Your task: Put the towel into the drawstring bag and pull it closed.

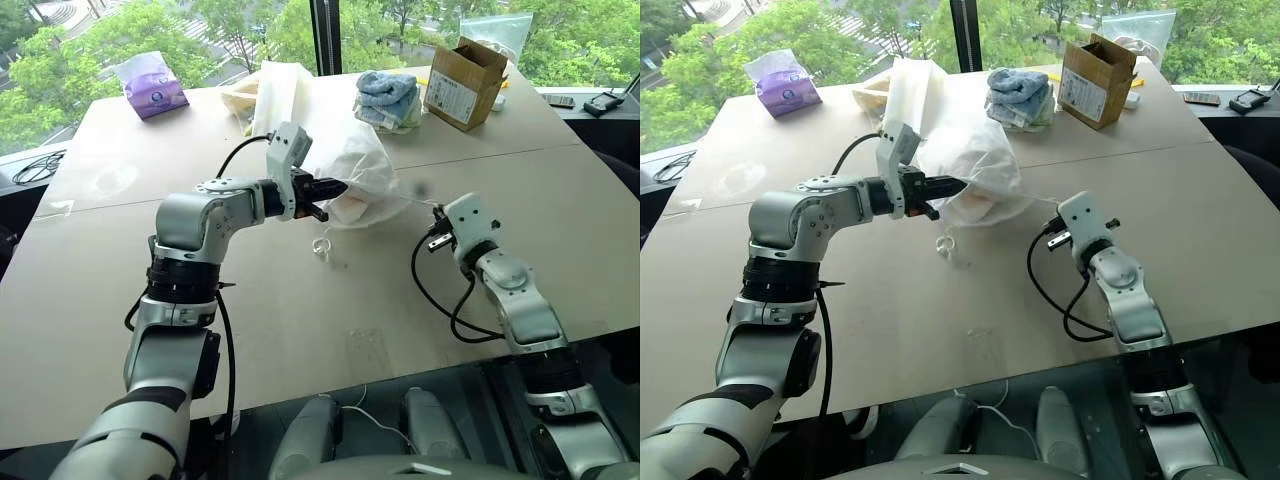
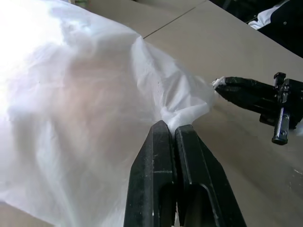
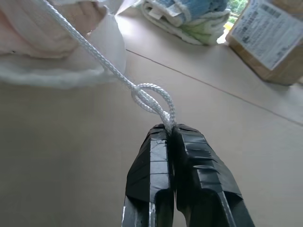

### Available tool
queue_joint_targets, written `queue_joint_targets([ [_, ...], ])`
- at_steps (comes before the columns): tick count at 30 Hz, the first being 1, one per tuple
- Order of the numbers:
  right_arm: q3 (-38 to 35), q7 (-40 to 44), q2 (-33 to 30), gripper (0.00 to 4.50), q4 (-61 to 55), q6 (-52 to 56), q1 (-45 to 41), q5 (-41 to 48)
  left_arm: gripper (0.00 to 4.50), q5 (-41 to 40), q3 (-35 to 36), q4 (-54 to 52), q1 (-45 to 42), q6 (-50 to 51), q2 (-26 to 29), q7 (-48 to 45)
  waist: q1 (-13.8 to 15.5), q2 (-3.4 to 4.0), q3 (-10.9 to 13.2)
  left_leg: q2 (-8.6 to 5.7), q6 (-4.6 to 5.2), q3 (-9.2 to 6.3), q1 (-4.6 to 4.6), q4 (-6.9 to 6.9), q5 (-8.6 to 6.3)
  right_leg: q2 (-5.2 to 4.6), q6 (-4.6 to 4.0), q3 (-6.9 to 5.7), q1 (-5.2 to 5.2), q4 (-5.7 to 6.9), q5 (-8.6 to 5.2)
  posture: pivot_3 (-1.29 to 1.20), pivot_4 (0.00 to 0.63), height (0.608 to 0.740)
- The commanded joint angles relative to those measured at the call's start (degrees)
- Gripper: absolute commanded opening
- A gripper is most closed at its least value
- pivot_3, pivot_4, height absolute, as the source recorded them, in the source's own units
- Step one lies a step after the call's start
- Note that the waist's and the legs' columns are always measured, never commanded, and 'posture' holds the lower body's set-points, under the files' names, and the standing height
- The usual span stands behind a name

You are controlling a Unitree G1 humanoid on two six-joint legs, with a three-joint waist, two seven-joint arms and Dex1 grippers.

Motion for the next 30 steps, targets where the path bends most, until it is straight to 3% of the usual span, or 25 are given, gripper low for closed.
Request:
queue_joint_targets([
  [1,-4.1,-3.1,-1.0,0.04,-1.9,-0.7,-0.1,-0.7,0.0,0.5,0.7,-0.4,-0.1,-2.0,0.9,-0.9,0.0,0.0,0.0,0.0,0.0,0.0,0.0,0.0,0.0,0.0,0.0,0.0,0.0,0.0,0.0,0.0,0.15,0.74],
  [5,-5.4,-4.8,0.2,0.04,-2.4,-0.4,-1.5,0.3,0.0,1.3,-0.5,-0.1,0.8,-4.9,1.2,-2.8,0.0,0.0,0.0,0.0,0.0,0.02,0.0,0.0,0.0,0.0,0.0,0.02,0.0,0.0,0.0,0.0,0.15,0.74],
  [8,-4.3,-4.4,0.9,0.0,-2.7,-0.1,-1.3,0.6,0.79,0.5,-0.2,-0.5,1.3,-6.0,1.2,-4.9,0.1,0.0,0.0,0.01,0.0,0.02,0.0,0.0,0.0,0.0,0.0,0.01,0.0,0.0,0.0,0.0,0.15,0.74],
  [11,-3.5,-4.1,1.7,0.0,-3.3,0.3,-0.8,0.8,2.16,-1.1,2.2,-2.0,2.5,-9.0,0.3,-5.7,0.1,0.0,0.0,0.01,0.0,0.02,0.0,0.0,0.0,0.0,0.0,0.02,0.0,-0.01,0.0,0.0,0.15,0.74],
  [14,-2.9,-3.7,2.5,0.0,-3.9,0.6,-0.5,0.6,2.16,-9.0,9.3,-5.3,4.4,-6.2,0.4,-7.9,-0.1,0.0,0.0,0.03,0.0,0.03,0.0,-0.02,0.0,0.0,0.0,0.04,-0.01,0.0,0.0,0.0,0.15,0.74],
  [18,-2.4,-3.4,3.0,0.0,-3.8,0.8,-0.7,0.4,2.16,-11.2,13.6,-4.5,8.3,-6.7,6.2,-12.0,-0.4,0.02,0.0,0.03,0.0,0.04,0.02,-0.01,0.0,0.01,0.0,0.04,-0.01,0.0,0.0,0.0,0.15,0.74],
  [24,-1.6,-2.7,3.4,0.0,-2.8,0.6,-1.6,0.5,2.16,1.9,4.5,1.4,16.6,-17.2,12.2,-13.5,0.4,0.04,0.0,0.01,0.0,0.0,0.1,-0.05,0.0,0.02,0.0,0.06,0.0,-0.02,0.0,0.0,0.15,0.74],
  [30,-1.2,-2.6,4.0,0.0,-2.9,0.8,-2.3,0.2,2.16,6.9,-0.8,4.7,18.3,-22.9,7.3,-12.1,1.5,0.03,0.0,-0.02,0.0,-0.09,0.04,-0.04,0.0,0.0,0.0,-0.02,0.0,-0.05,0.0,0.0,0.15,0.74],
])
